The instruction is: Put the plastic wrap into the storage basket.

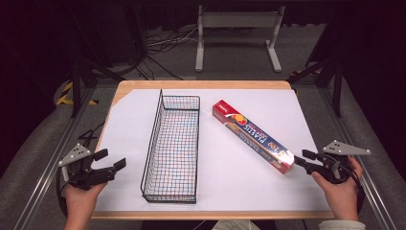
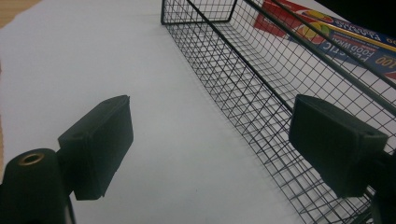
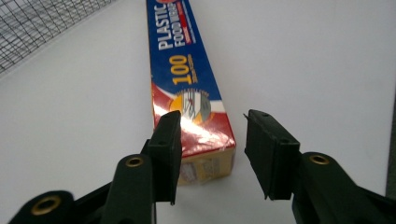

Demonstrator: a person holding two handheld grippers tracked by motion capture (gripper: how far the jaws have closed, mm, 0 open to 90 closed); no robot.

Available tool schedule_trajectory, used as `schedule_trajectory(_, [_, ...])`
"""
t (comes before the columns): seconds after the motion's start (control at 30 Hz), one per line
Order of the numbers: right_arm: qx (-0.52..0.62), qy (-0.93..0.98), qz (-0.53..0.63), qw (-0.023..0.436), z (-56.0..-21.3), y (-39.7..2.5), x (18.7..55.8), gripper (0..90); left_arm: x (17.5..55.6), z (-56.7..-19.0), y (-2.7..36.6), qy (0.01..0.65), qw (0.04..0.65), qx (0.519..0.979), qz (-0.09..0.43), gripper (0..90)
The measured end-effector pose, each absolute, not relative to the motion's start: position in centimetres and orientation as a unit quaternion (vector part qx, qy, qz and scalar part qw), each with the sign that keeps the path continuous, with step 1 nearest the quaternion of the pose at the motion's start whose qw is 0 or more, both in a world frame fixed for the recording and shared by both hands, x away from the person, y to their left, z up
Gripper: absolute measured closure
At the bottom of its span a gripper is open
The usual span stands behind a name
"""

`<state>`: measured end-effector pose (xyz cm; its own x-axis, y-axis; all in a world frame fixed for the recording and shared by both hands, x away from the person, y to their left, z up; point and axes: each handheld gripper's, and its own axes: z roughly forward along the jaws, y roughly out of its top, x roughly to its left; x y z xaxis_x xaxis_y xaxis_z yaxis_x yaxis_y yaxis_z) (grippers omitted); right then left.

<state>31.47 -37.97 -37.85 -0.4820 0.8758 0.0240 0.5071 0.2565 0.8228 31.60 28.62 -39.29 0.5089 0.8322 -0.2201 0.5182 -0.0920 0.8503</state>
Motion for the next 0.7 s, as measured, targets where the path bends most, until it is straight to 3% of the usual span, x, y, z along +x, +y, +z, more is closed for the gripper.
schedule_trajectory(0.13, [0.443, 0.769, 0.406, 0.219, -37.1, -37.2, 32.1, 45.5, 31.2, -38.9, 28.7, 0.444, 0.459, 0.739, 0.213, 13.9])
schedule_trajectory(0.3, [0.446, 0.767, 0.405, 0.218, -36.4, -36.0, 33.1, 35.1, 31.2, -38.8, 29.7, 0.453, 0.473, 0.728, 0.204, 12.9])
schedule_trajectory(0.7, [0.398, 0.825, 0.349, 0.199, -33.9, -31.9, 36.7, 37.7, 32.0, -40.0, 29.6, 0.451, 0.454, 0.739, 0.209, 12.1])
